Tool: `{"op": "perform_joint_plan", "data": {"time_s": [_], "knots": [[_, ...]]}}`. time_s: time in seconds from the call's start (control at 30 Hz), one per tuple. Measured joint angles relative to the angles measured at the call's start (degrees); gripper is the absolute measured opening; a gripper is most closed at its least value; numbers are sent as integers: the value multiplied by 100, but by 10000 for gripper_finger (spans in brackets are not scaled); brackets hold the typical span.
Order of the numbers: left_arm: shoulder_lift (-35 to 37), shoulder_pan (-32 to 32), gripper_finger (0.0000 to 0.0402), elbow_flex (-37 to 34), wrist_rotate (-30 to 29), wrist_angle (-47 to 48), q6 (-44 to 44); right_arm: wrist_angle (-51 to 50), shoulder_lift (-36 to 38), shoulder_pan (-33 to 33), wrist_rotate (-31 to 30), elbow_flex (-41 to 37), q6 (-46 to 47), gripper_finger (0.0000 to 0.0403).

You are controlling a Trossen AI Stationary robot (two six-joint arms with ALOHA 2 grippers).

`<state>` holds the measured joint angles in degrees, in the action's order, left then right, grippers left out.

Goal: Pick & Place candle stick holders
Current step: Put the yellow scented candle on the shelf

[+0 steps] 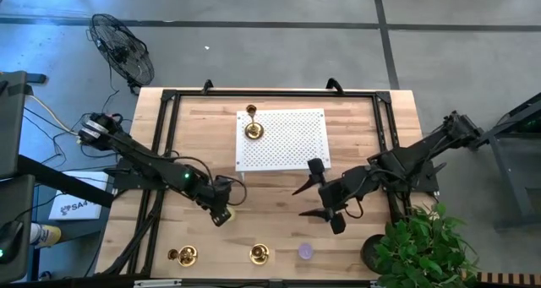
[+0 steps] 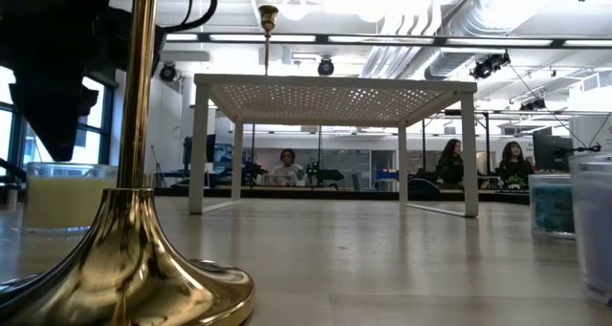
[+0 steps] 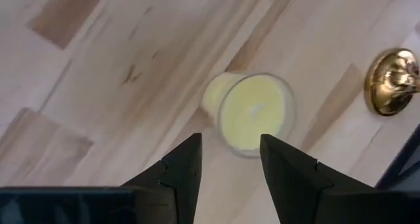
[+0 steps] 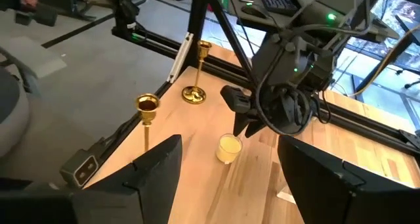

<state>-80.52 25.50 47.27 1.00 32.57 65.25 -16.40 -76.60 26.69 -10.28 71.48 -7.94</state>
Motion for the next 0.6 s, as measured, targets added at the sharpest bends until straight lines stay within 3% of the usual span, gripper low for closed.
{"op": "perform_joint_plan", "data": {"time_s": [0.47, 0.6], "knots": [[-381, -4, 150, -4, 116, -153, -24, -6, 0, 47, -48, 0, 2, 247], [-381, -4, 119, -5, 113, -138, -27, -9, 0, 47, -47, 0, 17, 247]]}}
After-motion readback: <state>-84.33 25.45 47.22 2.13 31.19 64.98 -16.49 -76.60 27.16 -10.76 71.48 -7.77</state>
